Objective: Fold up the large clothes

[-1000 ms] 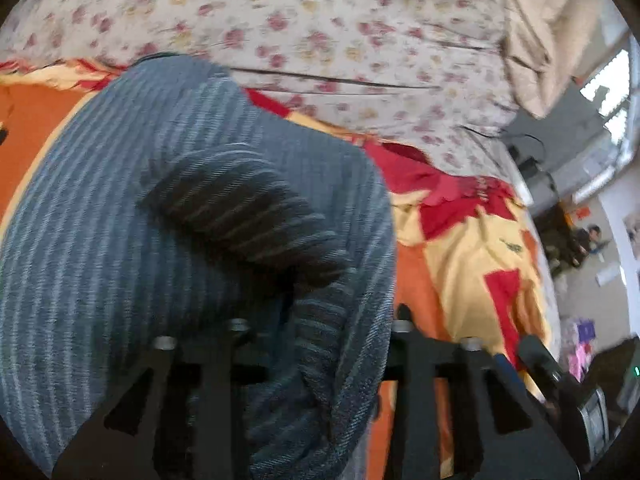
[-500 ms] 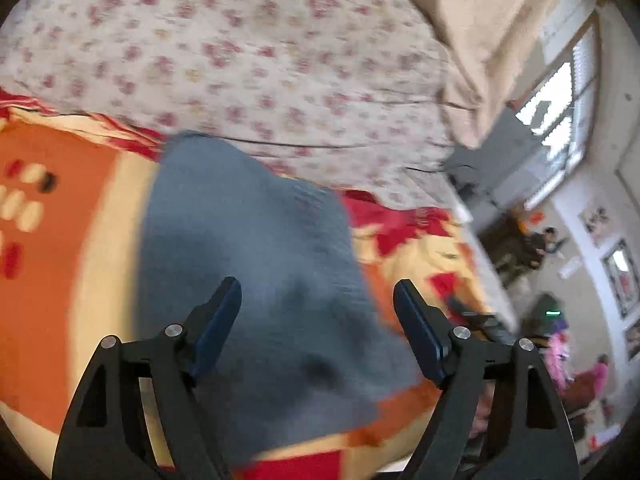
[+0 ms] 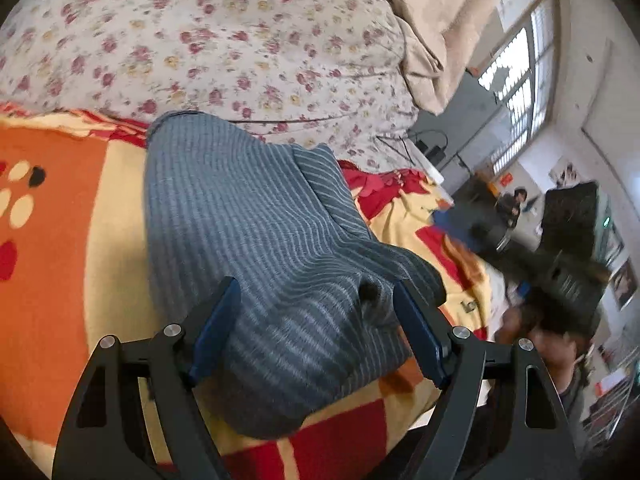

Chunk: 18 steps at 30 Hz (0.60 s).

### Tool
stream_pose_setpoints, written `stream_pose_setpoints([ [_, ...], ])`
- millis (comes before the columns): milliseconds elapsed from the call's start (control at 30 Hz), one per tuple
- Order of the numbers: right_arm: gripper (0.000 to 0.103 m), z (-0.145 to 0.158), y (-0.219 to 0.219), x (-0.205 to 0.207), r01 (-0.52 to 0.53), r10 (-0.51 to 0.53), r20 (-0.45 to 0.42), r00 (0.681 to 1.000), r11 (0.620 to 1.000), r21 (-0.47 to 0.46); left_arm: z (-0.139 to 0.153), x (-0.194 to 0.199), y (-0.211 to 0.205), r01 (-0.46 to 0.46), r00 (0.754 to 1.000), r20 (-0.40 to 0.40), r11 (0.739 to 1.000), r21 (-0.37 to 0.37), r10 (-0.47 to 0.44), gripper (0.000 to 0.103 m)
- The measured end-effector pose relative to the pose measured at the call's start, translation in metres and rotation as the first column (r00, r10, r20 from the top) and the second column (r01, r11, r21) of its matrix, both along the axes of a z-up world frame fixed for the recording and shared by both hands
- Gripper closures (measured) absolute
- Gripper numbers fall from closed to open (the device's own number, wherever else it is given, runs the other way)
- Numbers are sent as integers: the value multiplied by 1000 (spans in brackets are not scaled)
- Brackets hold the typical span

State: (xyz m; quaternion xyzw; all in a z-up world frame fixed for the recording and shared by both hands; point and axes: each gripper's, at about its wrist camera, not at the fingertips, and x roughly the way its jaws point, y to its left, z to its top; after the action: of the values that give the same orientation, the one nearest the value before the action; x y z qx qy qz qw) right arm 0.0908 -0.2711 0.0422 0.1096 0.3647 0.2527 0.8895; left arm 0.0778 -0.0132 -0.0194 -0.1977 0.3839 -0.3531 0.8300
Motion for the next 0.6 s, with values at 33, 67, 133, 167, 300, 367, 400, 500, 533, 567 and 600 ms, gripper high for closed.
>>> stream_pose_setpoints([
  [33, 46, -7, 7, 1, -33, 32, -39, 999, 999, -28, -1, -2, 4, -7, 1000, -12, 1000, -1, 7, 25],
  [67, 49, -14, 14, 1, -64, 59, -77, 995, 995, -70, -4, -5, 8, -16, 1000, -20, 1000, 16, 16, 25],
  [133, 50, -35, 24, -4, -110, 79, -144, 986, 968, -226, -9, -9, 9, -31, 999, -21, 995, 91, 33, 25],
  [167, 50, -49, 24, -6, -124, 70, -190, 979, 949, -289, -15, -9, 7, -31, 999, -34, 988, 150, 37, 25],
  [300, 50, -94, 6, -12, -128, 6, -316, 949, 922, -365, -54, -2, 4, 20, 976, -218, 974, 227, 31, 24],
  [367, 50, -85, -3, -20, -114, 18, -276, 961, 936, -333, -50, -3, 13, -27, 971, -228, 986, 162, 65, 24],
  [400, 50, -77, -7, -25, -103, 24, -241, 970, 942, -320, -37, -7, 13, -41, 984, -164, 983, 181, 71, 24],
  [500, 50, -48, -28, -43, -43, 14, -130, 991, 974, -222, -1, -25, 20, -132, 990, 66, 971, 200, 122, 24],
  [533, 50, -37, -35, -48, -16, 2, -73, 997, 982, -189, 5, -29, 23, -153, 985, 106, 971, 186, 135, 24],
  [567, 50, -24, -42, -55, 2, -4, -13, 1000, 991, -137, 9, -30, 25, -171, 980, 129, 971, 165, 150, 24],
  [600, 50, -15, -41, -55, 5, -2, 25, 1000, 995, -100, 11, -32, 25, -184, 976, 139, 974, 135, 165, 24],
])
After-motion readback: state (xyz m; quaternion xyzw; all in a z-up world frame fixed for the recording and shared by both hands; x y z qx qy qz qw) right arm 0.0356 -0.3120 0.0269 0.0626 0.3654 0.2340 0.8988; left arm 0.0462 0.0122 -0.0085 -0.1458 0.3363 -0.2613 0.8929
